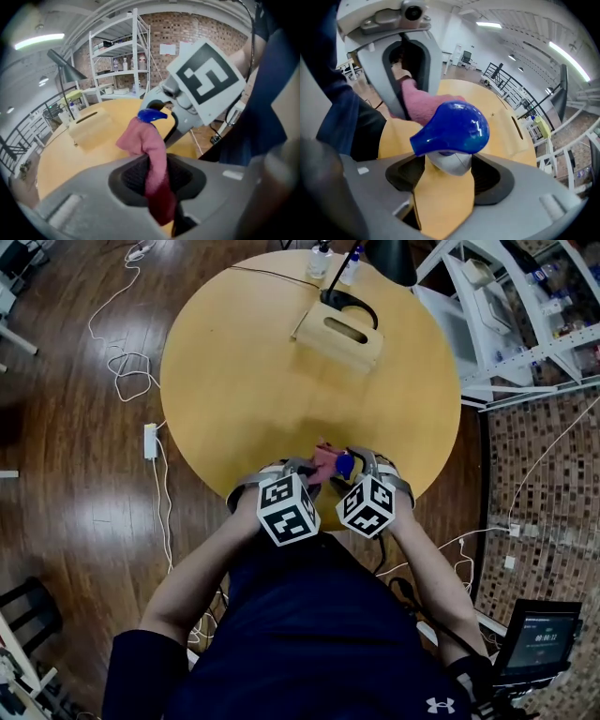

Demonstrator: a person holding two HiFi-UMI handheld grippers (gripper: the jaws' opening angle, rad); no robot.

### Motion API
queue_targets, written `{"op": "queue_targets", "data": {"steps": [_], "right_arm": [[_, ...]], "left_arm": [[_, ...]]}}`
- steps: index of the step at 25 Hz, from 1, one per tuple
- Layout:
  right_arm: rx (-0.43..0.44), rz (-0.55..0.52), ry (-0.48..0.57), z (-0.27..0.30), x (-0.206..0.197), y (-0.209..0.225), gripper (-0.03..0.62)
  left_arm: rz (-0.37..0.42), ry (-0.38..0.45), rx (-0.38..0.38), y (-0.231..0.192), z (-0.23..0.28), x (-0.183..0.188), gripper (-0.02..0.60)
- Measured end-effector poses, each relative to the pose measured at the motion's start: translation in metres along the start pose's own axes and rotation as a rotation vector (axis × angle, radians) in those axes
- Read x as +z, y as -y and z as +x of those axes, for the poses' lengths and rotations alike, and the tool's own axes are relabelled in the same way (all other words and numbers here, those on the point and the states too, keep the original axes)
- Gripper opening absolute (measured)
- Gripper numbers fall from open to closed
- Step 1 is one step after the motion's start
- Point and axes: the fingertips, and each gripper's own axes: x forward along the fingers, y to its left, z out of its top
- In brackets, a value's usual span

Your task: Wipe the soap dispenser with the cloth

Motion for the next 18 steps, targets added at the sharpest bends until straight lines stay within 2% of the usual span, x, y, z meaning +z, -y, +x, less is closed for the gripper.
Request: {"op": "queue_targets", "data": {"steps": [3, 5, 8, 10, 12, 15, 18], "right_arm": [[-0.034, 0.065, -0.015, 0.000, -0.002, 0.003, 0.311], [-0.050, 0.076, -0.029, -0.001, -0.005, 0.003, 0.295], [-0.050, 0.057, -0.039, -0.002, -0.009, 0.002, 0.209], [-0.017, 0.064, -0.022, -0.001, -0.011, -0.002, 0.176], [-0.002, 0.086, 0.019, 0.000, -0.008, -0.003, 0.190], [-0.013, 0.162, 0.094, 0.003, 0.004, 0.004, 0.276], [0.001, 0.264, 0.144, 0.006, 0.013, 0.012, 0.324]], "left_arm": [[-0.012, -0.016, -0.050, 0.017, 0.005, -0.003, 0.091], [-0.031, -0.019, -0.009, 0.008, 0.007, -0.005, 0.091], [-0.071, 0.004, 0.083, -0.021, 0.002, -0.002, 0.091], [-0.084, 0.028, 0.068, -0.027, 0.003, 0.002, 0.091], [-0.085, 0.035, 0.026, -0.023, 0.007, 0.003, 0.091], [-0.089, 0.039, 0.019, -0.021, 0.006, -0.003, 0.091], [-0.129, 0.049, -0.005, -0.018, 0.004, -0.009, 0.091]]}}
